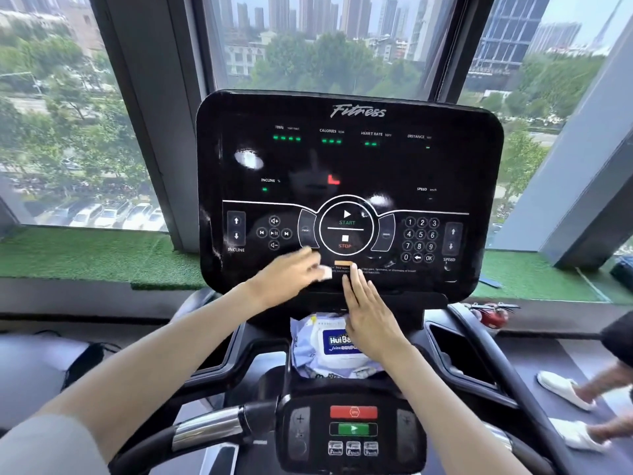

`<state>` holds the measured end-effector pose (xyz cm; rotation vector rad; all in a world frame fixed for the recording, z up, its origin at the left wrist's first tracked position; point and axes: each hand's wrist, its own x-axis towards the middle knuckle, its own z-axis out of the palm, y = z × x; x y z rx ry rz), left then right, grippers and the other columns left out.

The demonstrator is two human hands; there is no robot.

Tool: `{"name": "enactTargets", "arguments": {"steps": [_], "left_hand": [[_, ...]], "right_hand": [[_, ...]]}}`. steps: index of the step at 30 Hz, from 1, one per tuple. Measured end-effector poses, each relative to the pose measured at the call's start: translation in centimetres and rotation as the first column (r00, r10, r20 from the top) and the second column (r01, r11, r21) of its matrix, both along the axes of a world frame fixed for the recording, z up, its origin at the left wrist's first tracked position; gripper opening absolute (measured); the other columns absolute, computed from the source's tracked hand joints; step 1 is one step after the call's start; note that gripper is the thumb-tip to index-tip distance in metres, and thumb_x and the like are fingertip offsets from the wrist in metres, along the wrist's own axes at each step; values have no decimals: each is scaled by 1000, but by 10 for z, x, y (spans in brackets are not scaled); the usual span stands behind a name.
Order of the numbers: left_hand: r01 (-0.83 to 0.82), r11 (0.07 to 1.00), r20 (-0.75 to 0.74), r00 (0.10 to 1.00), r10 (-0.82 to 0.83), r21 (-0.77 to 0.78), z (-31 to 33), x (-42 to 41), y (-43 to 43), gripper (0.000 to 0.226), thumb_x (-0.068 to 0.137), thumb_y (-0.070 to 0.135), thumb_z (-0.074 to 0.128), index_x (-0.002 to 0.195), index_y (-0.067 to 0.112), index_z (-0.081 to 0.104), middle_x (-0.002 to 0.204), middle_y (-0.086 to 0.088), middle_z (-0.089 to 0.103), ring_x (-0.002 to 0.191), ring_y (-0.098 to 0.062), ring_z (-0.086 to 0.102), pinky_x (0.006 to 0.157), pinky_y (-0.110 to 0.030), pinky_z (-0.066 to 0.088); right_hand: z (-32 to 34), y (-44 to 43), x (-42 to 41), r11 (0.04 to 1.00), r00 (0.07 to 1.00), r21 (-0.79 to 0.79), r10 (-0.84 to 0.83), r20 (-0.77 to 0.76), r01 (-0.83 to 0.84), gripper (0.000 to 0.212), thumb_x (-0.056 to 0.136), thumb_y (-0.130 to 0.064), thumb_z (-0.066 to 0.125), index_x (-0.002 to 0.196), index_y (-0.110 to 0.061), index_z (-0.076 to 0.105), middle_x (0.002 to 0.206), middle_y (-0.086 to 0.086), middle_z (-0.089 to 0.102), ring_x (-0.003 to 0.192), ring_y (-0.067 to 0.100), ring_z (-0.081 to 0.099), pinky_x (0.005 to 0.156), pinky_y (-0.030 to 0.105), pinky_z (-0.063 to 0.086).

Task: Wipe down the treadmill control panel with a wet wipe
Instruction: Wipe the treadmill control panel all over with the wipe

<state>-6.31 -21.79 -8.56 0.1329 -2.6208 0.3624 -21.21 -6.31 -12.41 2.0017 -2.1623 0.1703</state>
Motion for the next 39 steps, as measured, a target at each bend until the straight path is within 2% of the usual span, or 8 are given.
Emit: {"name": "enactTargets", "arguments": {"steps": [7,12,17,22,27,31,36,39], "left_hand": [[-200,943,-252,930,268,265,6,2,-6,42,71,-13,53,102,14,60,84,-6,52,78,-15,41,50,-26,45],[7,991,118,993,9,-135,9,-1,7,17,74,-1,67,85,11,61,78,-2,53,72,-17,49,56,-27,47],[-258,924,-325,881,345,281,17,-12,4,43,70,-14,58,102,14,55,83,-7,51,77,-17,43,44,-31,49],[-20,985,146,988,46,-171,19,-13,19,20,73,-6,62,85,10,59,80,-5,56,74,-20,53,56,-30,50],[-321,889,-362,827,431,325,19,-22,13,50,68,-15,66,106,16,56,86,-6,54,76,-20,51,51,-25,49],[-152,977,4,988,154,-150,13,-16,21,28,80,-1,55,103,13,64,85,-3,54,79,-17,49,58,-23,47],[-405,811,-408,714,569,422,19,-21,5,43,80,-11,57,115,12,58,94,-7,51,84,-21,48,56,-36,51],[-333,940,-228,911,342,81,13,-31,20,34,85,-4,45,111,12,60,89,-6,54,80,-21,50,49,-31,51]], "right_hand": [[-7,-1,-3,1000,1000,-17,-5,-21,5,77,78,-12,51,144,5,15,153,24,2,142,33,5,114,43,18],[-4,2,-9,998,998,-24,58,-34,-59,72,79,-10,50,144,4,21,153,23,-2,143,30,0,116,39,8],[-2,3,-10,995,996,-29,91,-26,-92,68,81,-10,46,143,3,23,153,23,-5,143,30,-5,116,37,2],[-4,5,-12,994,994,-12,105,-30,-105,73,77,-8,46,143,4,19,153,24,-5,143,31,-4,116,36,-1],[-10,2,-15,995,990,-38,86,-112,-91,71,66,-9,59,133,6,42,147,28,24,138,34,24,111,43,25],[-7,5,-18,988,984,-65,131,-121,-139,70,72,-10,59,135,8,38,147,28,26,137,35,26,109,44,31],[-3,10,-30,986,988,-120,102,-115,-116,65,90,-28,36,143,7,19,151,24,17,141,32,17,112,44,25],[-4,9,-38,990,992,-115,67,-102,-79,66,92,-37,23,142,5,22,151,22,20,140,30,21,112,42,23]]}}
